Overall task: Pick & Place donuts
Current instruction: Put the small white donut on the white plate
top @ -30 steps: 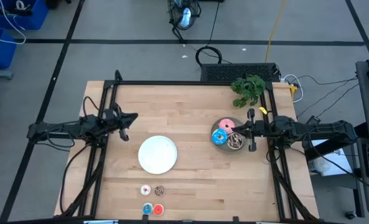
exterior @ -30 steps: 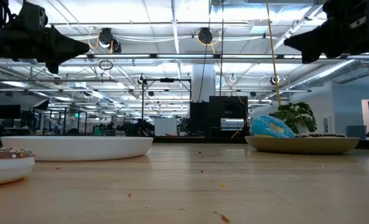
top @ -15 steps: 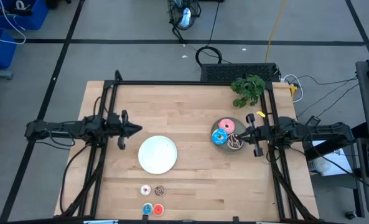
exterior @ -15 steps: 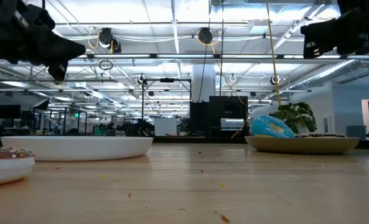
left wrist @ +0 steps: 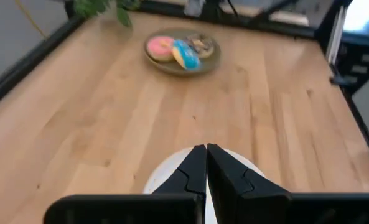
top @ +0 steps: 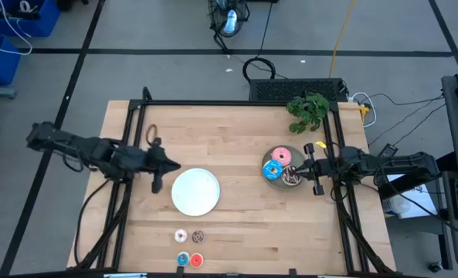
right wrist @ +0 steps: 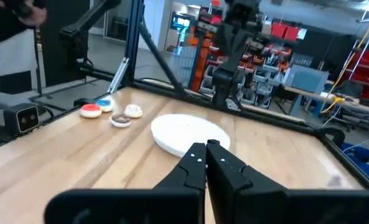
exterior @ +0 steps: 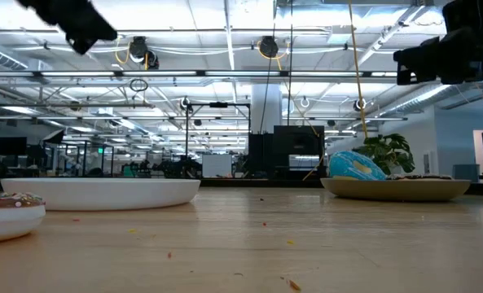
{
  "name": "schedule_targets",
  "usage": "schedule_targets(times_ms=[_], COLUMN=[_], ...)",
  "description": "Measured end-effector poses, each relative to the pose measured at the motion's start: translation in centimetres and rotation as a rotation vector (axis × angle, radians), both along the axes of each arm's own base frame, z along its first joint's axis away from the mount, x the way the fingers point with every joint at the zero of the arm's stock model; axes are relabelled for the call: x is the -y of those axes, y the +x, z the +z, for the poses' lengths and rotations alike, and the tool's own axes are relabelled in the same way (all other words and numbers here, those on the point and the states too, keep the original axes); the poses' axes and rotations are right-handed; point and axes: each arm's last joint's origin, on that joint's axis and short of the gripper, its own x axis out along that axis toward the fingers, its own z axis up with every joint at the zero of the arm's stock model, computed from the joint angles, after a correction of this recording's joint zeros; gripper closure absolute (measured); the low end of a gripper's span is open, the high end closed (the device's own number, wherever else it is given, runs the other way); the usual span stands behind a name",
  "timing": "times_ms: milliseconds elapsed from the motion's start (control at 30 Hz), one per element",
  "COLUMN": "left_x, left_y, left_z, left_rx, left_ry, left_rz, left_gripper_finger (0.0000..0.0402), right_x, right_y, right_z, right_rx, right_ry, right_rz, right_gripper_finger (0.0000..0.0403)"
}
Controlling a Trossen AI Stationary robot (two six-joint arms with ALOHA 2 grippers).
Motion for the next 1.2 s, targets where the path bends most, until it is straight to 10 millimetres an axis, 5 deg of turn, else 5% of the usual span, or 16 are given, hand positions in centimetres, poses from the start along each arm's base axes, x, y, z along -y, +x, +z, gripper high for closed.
schedule_targets(times_ms=[200,400,633,1200], left_x=[4.2,9.8,16.0,18.5], left_y=[4.1,7.7,10.5,9.1], left_z=[2.8,3.1,2.9,0.1], left_rx=[-0.241,-0.507,-0.582,-0.617], left_ry=[0.033,0.077,0.089,-0.121], left_rz=[0.003,-0.033,-0.204,0.076], left_gripper_finger=[0.0385,0.0385,0.0385,0.0365], right_x=[0.0,0.0,0.0,0.0], right_y=[0.0,0.0,0.0,0.0], right_z=[0.4,0.8,0.7,0.6], right_rx=[0.044,0.083,0.046,0.035], right_ry=[0.001,-0.002,0.109,0.134], right_rz=[0.0,0.0,0.012,0.01], right_gripper_finger=[0.0403,0.0403,0.0403,0.0403])
